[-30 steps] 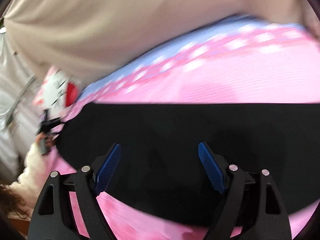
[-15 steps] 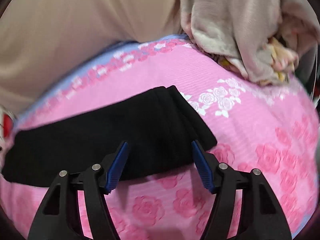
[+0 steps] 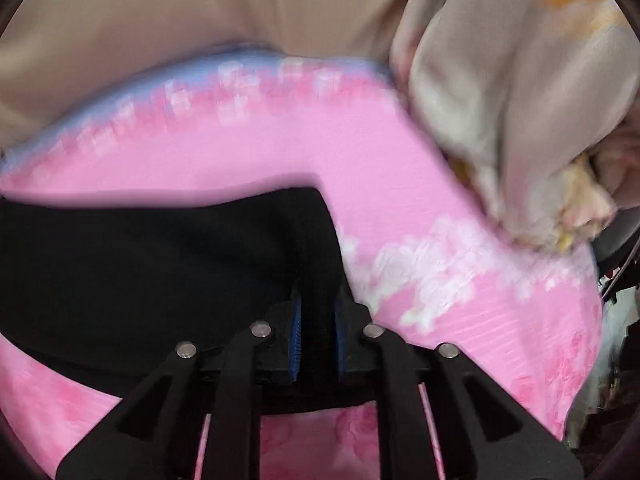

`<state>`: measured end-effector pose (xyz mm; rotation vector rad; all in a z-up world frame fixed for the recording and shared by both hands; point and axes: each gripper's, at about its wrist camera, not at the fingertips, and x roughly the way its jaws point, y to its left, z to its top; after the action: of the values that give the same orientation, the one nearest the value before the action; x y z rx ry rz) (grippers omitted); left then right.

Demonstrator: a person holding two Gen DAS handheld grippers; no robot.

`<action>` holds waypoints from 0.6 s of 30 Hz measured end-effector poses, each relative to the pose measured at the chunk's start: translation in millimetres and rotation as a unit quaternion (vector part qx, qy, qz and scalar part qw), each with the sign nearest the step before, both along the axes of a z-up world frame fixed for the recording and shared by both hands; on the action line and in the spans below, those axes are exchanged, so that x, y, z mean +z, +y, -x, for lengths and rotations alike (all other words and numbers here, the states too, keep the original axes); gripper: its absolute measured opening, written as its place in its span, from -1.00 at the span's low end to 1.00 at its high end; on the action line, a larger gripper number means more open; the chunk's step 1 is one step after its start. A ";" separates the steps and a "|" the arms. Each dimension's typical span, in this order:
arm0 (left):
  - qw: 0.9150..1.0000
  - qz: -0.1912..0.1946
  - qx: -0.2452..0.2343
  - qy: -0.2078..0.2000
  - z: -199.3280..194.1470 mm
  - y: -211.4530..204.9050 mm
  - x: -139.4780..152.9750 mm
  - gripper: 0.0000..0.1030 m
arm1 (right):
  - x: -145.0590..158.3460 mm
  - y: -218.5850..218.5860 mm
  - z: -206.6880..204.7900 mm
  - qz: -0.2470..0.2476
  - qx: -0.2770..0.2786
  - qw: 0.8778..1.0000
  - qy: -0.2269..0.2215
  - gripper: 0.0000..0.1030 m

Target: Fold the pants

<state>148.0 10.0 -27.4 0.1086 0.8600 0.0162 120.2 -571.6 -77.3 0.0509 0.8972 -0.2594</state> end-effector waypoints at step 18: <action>0.998 -0.056 0.026 0.018 15.2 -1.1 -66.8 0.84 | -2.0 -41.1 74.5 -0.307 -0.116 0.940 -0.092 0.42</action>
<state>132.9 9.0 -94.2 0.1910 0.8981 0.1115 45.7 -612.7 -79.3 0.7541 0.7574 -0.1803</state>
